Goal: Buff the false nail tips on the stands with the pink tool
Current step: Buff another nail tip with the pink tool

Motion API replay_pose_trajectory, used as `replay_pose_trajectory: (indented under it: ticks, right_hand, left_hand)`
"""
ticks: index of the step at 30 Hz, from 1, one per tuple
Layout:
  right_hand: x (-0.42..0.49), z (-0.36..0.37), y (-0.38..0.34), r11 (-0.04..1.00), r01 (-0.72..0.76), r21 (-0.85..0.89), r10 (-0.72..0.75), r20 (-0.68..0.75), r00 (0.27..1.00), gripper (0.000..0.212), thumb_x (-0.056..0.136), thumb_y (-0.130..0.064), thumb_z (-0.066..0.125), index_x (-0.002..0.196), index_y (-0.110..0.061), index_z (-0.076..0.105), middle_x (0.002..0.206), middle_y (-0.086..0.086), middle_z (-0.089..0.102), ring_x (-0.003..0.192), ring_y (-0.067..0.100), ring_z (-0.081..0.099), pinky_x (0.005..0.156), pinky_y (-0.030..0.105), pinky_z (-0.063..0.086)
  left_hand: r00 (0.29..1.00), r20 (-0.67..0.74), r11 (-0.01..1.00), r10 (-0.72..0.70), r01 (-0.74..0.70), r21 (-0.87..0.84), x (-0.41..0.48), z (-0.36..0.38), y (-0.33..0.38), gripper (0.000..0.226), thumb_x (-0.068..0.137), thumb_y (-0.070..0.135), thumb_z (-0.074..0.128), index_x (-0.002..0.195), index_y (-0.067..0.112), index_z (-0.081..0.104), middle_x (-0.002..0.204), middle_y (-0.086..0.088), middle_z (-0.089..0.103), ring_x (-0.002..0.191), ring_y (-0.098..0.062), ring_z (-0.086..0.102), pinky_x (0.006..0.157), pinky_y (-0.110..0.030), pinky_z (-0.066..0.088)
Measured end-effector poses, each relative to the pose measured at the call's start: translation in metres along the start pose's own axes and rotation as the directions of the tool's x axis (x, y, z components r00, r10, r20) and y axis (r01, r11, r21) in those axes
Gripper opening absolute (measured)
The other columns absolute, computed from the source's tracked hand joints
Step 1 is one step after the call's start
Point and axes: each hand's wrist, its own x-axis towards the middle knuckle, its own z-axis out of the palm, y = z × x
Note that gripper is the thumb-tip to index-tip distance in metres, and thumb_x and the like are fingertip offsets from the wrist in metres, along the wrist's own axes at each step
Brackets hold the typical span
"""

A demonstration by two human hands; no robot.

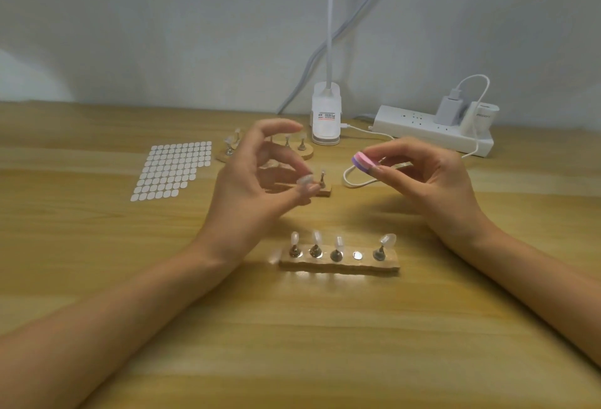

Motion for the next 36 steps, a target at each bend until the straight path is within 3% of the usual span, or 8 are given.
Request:
replay_pose_trajectory:
  ticks: [5,8,14,24,28,33,36]
  right_hand:
    - [-0.003,0.006,-0.003,0.967,0.247,-0.069,-0.244,0.046,0.969,0.019,0.087,-0.014,0.072,0.106,-0.015,0.072,0.103,0.004,0.07,0.091,0.02,0.067,0.07,0.034,0.057]
    - [-0.005,0.01,-0.003,0.946,0.292,-0.139,-0.28,0.097,0.955,0.02,0.088,-0.019,0.07,0.107,-0.016,0.072,0.105,0.003,0.069,0.095,0.021,0.066,0.072,0.034,0.058]
    - [-0.008,0.012,-0.004,0.933,0.32,-0.166,-0.299,0.139,0.944,0.021,0.087,-0.016,0.072,0.107,-0.011,0.074,0.103,0.004,0.07,0.095,0.022,0.067,0.074,0.04,0.057]
    - [-0.009,0.015,-0.007,0.911,0.369,-0.186,-0.336,0.186,0.923,0.023,0.086,-0.015,0.072,0.107,-0.008,0.074,0.1,0.006,0.068,0.091,0.021,0.064,0.072,0.037,0.054]
    - [-0.009,0.015,-0.006,0.907,0.367,-0.207,-0.335,0.175,0.926,0.022,0.085,-0.016,0.073,0.106,-0.01,0.075,0.102,0.008,0.063,0.091,0.02,0.063,0.071,0.035,0.054]
    - [-0.009,0.017,-0.006,0.898,0.4,-0.181,-0.365,0.198,0.91,0.02,0.086,-0.017,0.073,0.106,-0.012,0.076,0.1,0.006,0.065,0.09,0.021,0.065,0.07,0.035,0.055]
    - [-0.008,0.018,-0.003,0.941,0.32,-0.111,-0.298,0.175,0.938,0.021,0.086,-0.016,0.072,0.106,-0.011,0.076,0.102,0.006,0.068,0.092,0.024,0.066,0.069,0.04,0.056]
  left_hand:
    - [0.996,0.044,0.997,-0.073,0.072,0.008,0.001,-0.003,-0.01,0.06,0.075,-0.001,0.084,0.123,0.025,0.058,0.079,-0.003,0.075,0.082,-0.019,0.076,0.063,-0.029,0.061]
    - [0.994,0.089,0.998,-0.057,0.053,0.043,-0.001,0.0,-0.008,0.058,0.079,0.001,0.082,0.125,0.024,0.055,0.083,-0.005,0.078,0.084,-0.02,0.077,0.061,-0.03,0.061]
    - [0.992,0.12,0.993,-0.031,0.017,0.12,-0.001,0.001,-0.008,0.054,0.083,-0.002,0.077,0.126,0.02,0.052,0.087,-0.003,0.078,0.085,-0.018,0.077,0.065,-0.037,0.064]
    - [0.992,0.124,0.994,-0.024,0.011,0.106,0.002,0.0,-0.009,0.057,0.078,0.012,0.084,0.122,0.027,0.051,0.089,0.001,0.076,0.087,-0.015,0.076,0.054,-0.025,0.056]
    - [0.993,0.12,0.984,-0.016,-0.005,0.176,0.002,-0.001,-0.009,0.054,0.079,0.015,0.084,0.121,0.03,0.052,0.087,0.004,0.077,0.088,-0.012,0.075,0.064,-0.033,0.055]
    - [0.991,0.135,0.98,-0.021,-0.006,0.199,0.002,-0.001,-0.009,0.051,0.08,0.012,0.083,0.118,0.029,0.053,0.083,0.005,0.077,0.086,-0.01,0.075,0.063,-0.026,0.054]
    - [0.992,0.126,0.981,-0.021,-0.004,0.196,0.003,-0.001,-0.01,0.049,0.081,0.009,0.081,0.116,0.029,0.053,0.082,0.005,0.077,0.084,-0.012,0.076,0.064,-0.028,0.055]
